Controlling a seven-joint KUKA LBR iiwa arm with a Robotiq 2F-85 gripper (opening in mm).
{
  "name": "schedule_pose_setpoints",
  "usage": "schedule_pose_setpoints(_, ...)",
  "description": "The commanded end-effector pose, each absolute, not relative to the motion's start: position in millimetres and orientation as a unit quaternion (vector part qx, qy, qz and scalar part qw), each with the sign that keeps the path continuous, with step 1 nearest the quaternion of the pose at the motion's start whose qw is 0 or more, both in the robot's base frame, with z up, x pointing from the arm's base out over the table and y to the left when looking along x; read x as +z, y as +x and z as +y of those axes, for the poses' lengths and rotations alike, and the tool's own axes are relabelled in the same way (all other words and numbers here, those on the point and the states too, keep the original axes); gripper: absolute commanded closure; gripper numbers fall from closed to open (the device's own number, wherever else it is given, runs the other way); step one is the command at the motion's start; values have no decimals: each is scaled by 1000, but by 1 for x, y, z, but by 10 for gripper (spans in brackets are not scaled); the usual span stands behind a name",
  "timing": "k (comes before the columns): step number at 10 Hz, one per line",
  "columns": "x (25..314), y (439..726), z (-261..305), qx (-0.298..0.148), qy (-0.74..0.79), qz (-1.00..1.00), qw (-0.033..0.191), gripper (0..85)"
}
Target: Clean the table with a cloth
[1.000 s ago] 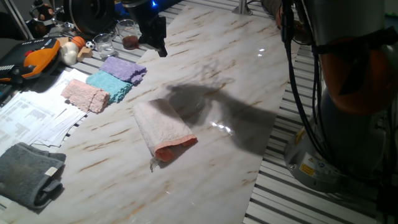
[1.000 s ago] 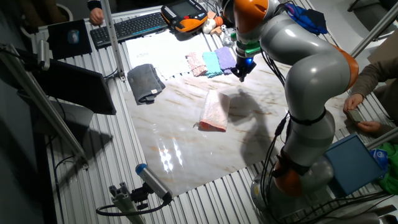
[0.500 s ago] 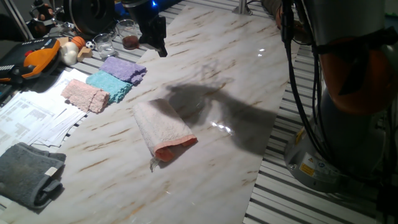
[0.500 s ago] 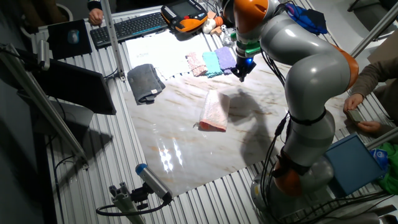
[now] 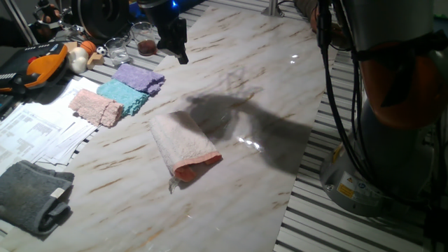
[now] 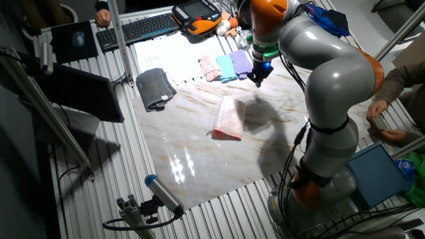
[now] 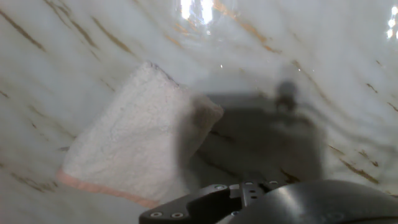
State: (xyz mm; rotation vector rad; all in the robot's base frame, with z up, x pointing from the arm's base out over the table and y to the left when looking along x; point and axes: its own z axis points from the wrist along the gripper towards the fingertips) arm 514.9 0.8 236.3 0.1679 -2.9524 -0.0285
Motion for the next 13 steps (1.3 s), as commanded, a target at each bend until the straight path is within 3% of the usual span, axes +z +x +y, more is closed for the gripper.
schedule_pose_setpoints(1,236,515,1,-10,55,-994,95,850)
schedule_pose_setpoints(7,236,515,1,-63,27,-993,100,850)
schedule_pose_setpoints(8,236,515,1,-50,25,-991,118,850)
schedule_pose_setpoints(10,236,515,1,-37,19,-991,129,850)
schedule_pose_setpoints(11,234,515,5,-38,10,-990,136,680)
schedule_pose_setpoints(12,227,516,18,-35,-1,-990,138,680)
schedule_pose_setpoints(13,217,518,34,-30,-16,-990,137,510)
